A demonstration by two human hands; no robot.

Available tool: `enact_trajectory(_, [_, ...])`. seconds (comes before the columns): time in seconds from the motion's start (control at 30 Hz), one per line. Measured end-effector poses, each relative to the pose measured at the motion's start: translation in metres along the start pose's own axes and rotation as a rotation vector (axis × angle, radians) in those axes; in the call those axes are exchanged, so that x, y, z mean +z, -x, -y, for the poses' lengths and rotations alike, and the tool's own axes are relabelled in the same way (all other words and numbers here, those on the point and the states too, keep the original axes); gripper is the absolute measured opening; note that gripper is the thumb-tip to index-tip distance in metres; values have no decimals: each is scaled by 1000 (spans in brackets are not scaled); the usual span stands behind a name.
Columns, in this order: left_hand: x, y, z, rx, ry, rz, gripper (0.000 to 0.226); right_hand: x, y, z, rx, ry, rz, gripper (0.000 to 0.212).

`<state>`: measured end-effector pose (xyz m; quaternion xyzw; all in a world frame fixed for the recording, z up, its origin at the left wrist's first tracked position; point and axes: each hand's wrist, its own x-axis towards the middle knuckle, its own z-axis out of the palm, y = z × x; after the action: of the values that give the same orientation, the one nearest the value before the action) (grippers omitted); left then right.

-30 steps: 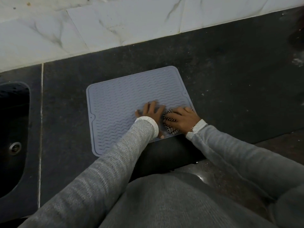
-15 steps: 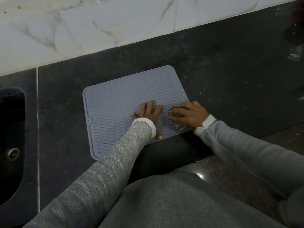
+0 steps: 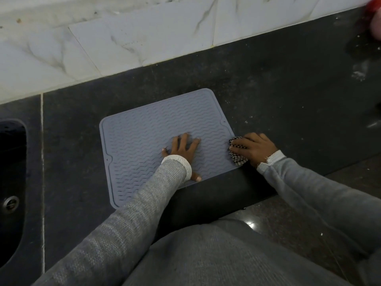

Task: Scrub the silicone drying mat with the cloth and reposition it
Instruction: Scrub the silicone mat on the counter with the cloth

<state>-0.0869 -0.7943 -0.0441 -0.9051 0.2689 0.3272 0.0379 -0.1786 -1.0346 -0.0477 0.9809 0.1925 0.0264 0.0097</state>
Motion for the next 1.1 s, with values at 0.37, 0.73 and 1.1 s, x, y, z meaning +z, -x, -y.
enact_trajectory(0.37, [-17,-24,-2,51,101,-235,109,-8,-54,-13,330,-439,-150,52])
enact_trajectory(0.73, [-84,-100,14,8,8,-51,141,-16,-182,-54,392,-312,137,41])
enact_trajectory(1.1, [-81,-116,19,9,30,26,149,9,-205,-57,379,-147,306,46])
